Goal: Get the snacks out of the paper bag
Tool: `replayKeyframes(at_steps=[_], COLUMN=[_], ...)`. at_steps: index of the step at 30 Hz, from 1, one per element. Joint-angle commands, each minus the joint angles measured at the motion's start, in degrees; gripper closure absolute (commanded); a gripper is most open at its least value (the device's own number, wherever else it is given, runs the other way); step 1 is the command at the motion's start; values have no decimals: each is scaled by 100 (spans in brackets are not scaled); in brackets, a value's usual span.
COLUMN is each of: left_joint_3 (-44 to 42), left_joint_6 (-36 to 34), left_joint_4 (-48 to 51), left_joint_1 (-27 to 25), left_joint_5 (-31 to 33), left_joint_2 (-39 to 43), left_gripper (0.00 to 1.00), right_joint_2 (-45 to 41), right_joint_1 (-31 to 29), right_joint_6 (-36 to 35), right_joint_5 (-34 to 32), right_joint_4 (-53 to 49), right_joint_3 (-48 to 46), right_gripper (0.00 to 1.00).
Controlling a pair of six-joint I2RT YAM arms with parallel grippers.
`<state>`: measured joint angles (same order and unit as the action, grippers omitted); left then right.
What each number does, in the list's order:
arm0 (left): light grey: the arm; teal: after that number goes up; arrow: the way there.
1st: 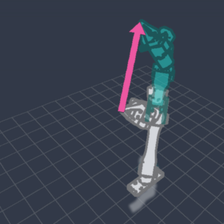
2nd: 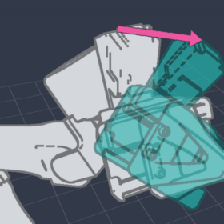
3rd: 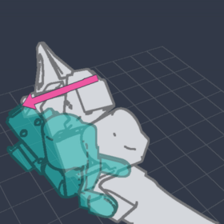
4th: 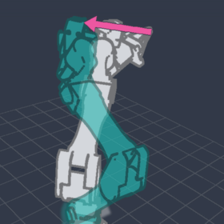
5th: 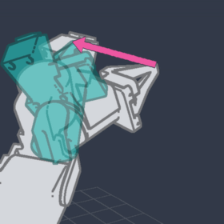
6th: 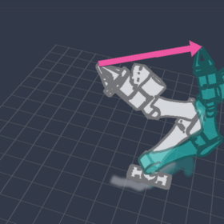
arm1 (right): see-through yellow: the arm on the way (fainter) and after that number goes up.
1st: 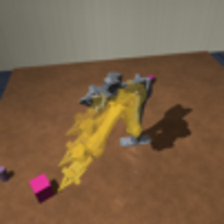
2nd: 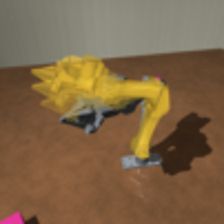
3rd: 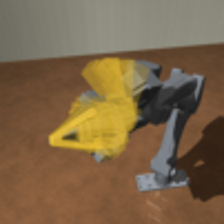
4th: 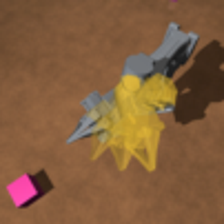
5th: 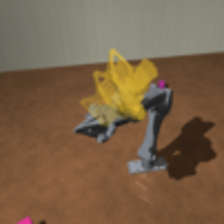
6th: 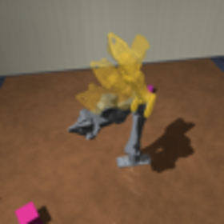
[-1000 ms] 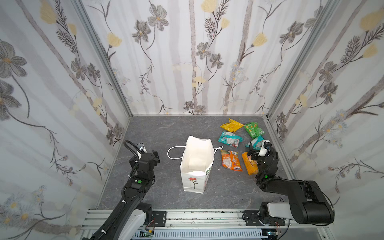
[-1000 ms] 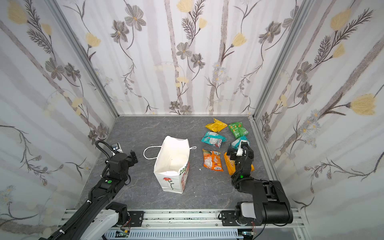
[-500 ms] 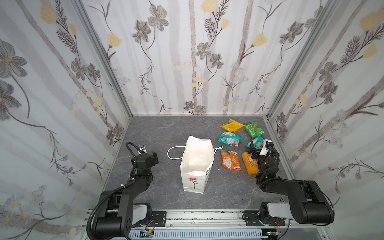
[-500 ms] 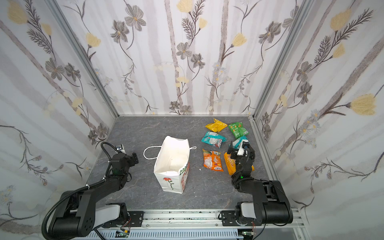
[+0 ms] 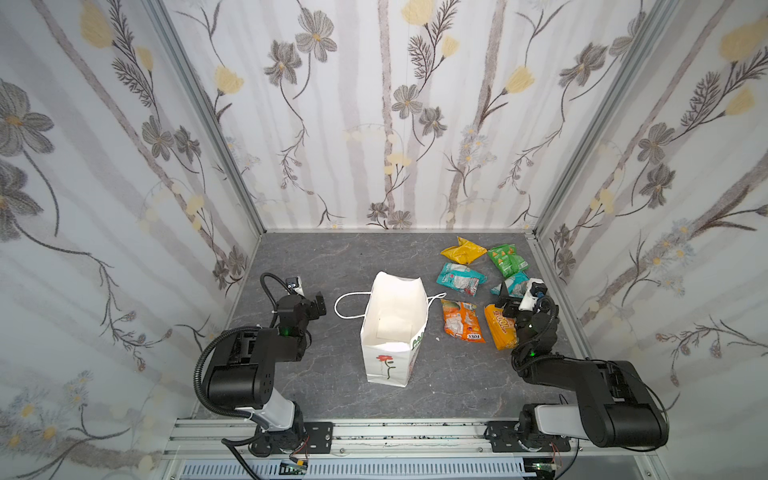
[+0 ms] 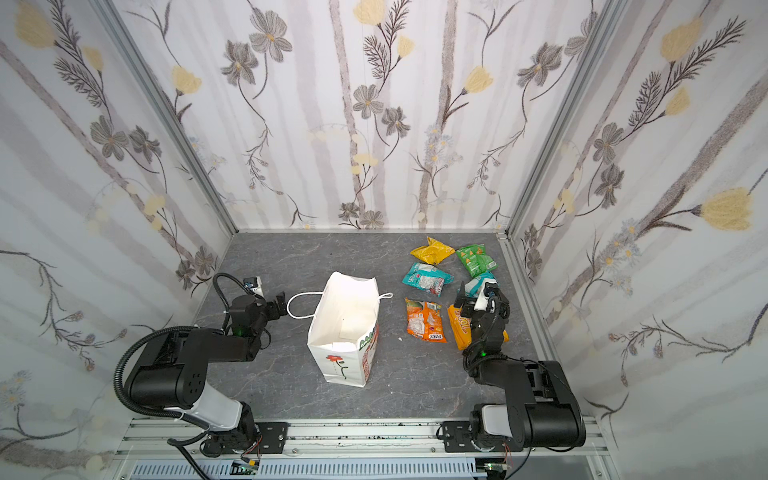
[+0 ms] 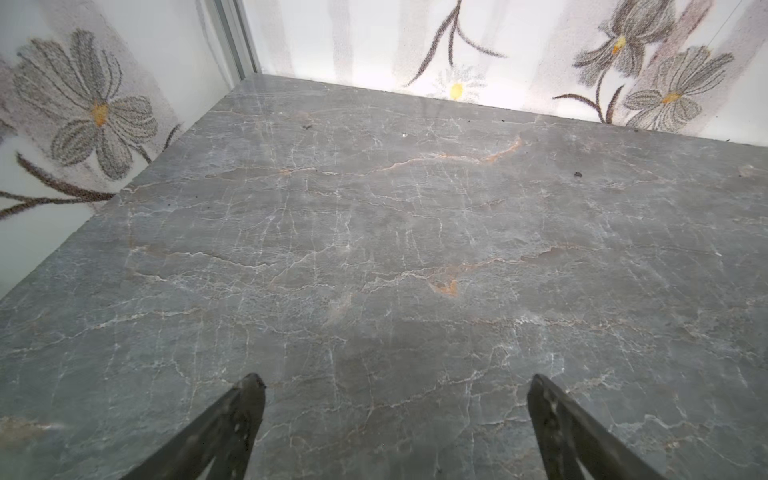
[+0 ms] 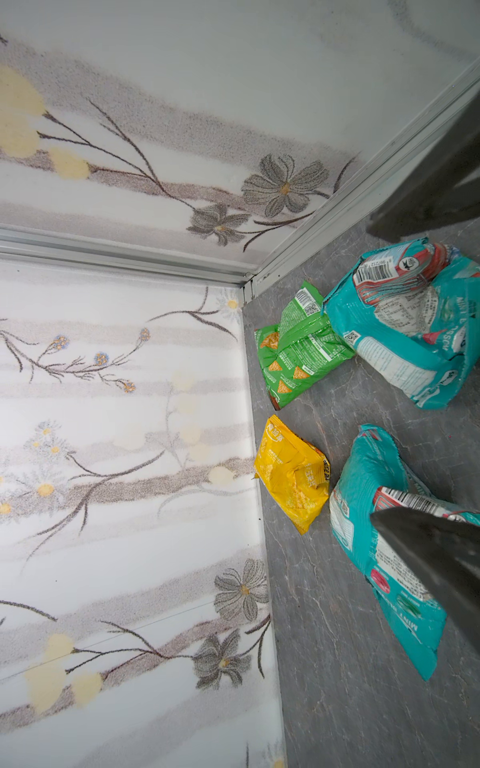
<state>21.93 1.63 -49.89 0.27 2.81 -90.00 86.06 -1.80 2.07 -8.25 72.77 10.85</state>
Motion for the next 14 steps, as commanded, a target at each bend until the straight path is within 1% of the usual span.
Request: replayKeyframes(at_steps=[1,11,14], left_joint_3=[13,14,17], left_joint_6=[-37,-40,-41], left_joint_4=[-267,-286,-291], left_joint_1=[-18,-19,-19], left_joint_5=[-25,-22,-17], left_joint_2=[8,2,3], left_gripper=[0,0,0], right_joint_2=[17,52,1], right_joint_1=[-4,-39,-58], right_joint_6=[-41,-136,-152], right_joint_5=[17,131,171], right_joint_4=[259,157,363], right_joint_3=[34,119,-34], right_gripper=[0,0,0])
